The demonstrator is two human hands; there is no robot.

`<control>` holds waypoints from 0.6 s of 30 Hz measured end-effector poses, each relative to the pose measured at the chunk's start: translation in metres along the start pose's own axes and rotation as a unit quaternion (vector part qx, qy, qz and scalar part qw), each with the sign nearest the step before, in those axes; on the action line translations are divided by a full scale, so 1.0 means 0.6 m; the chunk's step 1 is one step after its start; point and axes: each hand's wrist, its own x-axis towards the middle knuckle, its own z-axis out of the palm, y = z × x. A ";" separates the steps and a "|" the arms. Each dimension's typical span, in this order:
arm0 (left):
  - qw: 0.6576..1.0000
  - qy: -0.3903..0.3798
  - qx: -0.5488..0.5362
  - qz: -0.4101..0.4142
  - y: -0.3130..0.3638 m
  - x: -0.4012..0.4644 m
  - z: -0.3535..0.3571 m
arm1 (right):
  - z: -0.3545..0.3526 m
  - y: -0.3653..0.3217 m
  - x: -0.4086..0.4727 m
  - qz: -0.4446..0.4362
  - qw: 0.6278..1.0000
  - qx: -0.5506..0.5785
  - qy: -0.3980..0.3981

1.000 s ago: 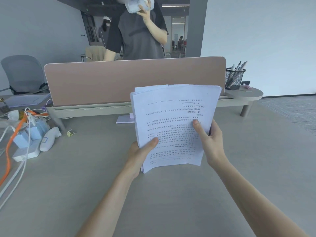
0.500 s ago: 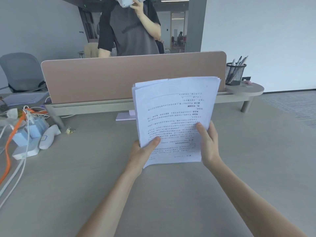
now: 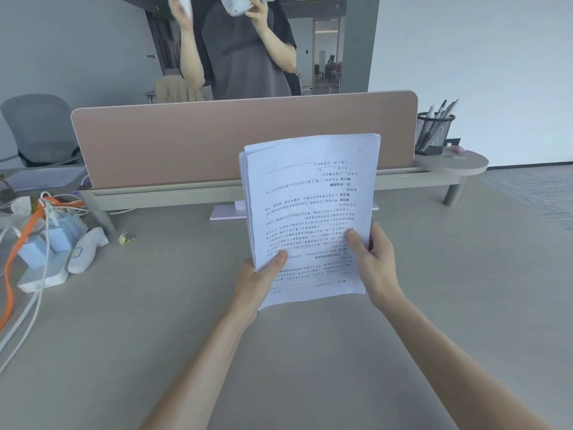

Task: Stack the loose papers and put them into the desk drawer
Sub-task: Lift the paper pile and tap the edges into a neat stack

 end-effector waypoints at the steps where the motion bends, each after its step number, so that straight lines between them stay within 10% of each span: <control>1: 1.000 -0.005 0.014 0.002 0.001 0.007 -0.002 | 0.002 0.001 0.007 0.000 1.000 -0.013 0.002; 18: 0.998 -0.040 0.021 -0.043 0.015 0.017 -0.014 | 0.007 -0.011 0.015 0.095 0.995 -0.014 -0.027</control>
